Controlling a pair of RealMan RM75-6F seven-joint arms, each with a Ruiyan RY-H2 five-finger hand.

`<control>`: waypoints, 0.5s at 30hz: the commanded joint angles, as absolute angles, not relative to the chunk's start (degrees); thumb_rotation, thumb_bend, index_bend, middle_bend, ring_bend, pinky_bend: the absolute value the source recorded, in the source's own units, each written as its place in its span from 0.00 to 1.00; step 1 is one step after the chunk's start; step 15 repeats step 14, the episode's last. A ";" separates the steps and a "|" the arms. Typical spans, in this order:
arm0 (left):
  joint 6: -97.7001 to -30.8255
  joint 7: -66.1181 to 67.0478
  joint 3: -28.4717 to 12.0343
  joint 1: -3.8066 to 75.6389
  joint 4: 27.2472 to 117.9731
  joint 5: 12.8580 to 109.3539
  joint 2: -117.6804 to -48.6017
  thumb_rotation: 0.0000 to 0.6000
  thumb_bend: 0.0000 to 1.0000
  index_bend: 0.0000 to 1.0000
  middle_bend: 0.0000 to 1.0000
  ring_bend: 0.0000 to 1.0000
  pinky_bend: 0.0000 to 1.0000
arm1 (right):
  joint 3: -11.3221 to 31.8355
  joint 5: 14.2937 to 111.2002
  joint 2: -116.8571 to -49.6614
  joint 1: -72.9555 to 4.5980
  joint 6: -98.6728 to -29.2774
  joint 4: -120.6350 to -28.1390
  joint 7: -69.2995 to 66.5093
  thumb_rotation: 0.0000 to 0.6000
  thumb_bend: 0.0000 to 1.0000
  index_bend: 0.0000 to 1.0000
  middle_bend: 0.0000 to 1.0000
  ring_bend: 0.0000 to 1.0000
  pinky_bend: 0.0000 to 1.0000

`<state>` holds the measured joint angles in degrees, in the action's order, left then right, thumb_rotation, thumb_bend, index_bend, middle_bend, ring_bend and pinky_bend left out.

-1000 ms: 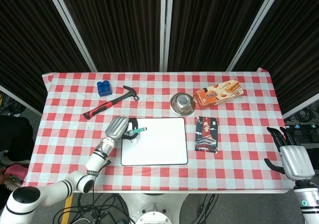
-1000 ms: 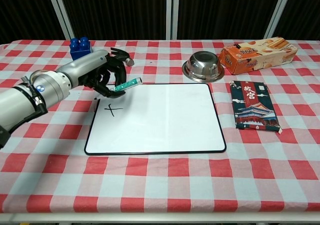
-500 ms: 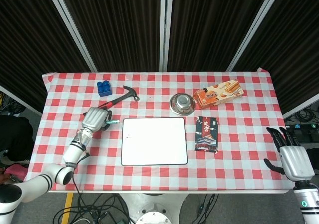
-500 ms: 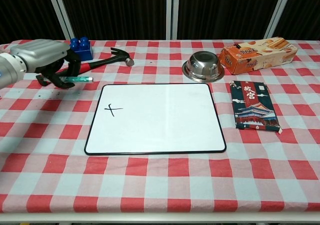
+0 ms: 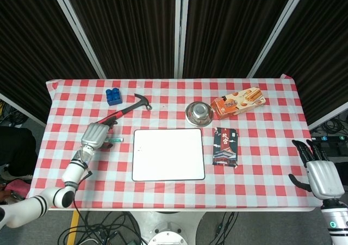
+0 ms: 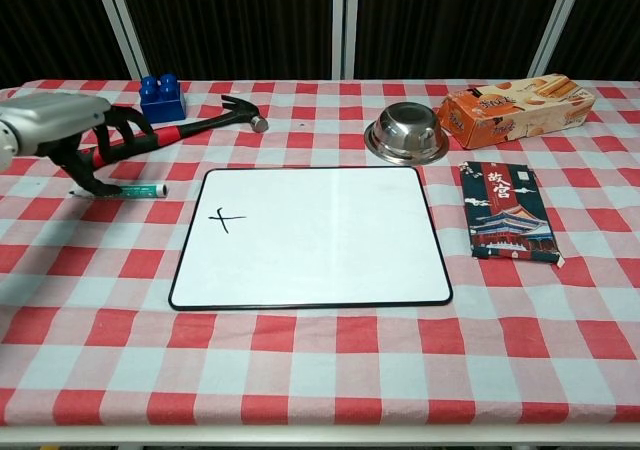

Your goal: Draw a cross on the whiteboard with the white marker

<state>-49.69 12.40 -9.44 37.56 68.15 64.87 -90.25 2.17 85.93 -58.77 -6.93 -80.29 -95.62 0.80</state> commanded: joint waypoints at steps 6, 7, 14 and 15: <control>-73.95 0.97 -7.33 20.90 78.51 71.95 -74.60 1.00 0.17 0.21 0.27 0.29 0.34 | 2.27 84.41 -58.95 -5.94 -80.79 -94.89 0.08 1.00 0.17 0.04 0.11 0.00 0.09; -75.77 0.17 -6.74 19.20 78.45 72.28 -73.63 1.00 0.17 0.21 0.27 0.27 0.29 | 2.32 84.32 -59.10 -5.90 -80.85 -94.81 0.08 1.00 0.17 0.04 0.11 0.00 0.09; -87.16 -2.40 -3.78 8.12 79.38 72.52 -69.74 1.00 0.16 0.22 0.27 0.23 0.24 | 2.65 85.49 -60.35 -6.61 -80.69 -94.95 -0.85 1.00 0.17 0.04 0.11 0.00 0.09; -87.16 -2.40 -3.78 8.12 79.38 72.52 -69.74 1.00 0.16 0.22 0.27 0.23 0.24 | 2.65 85.49 -60.35 -6.61 -80.69 -94.95 -0.85 1.00 0.17 0.04 0.11 0.00 0.09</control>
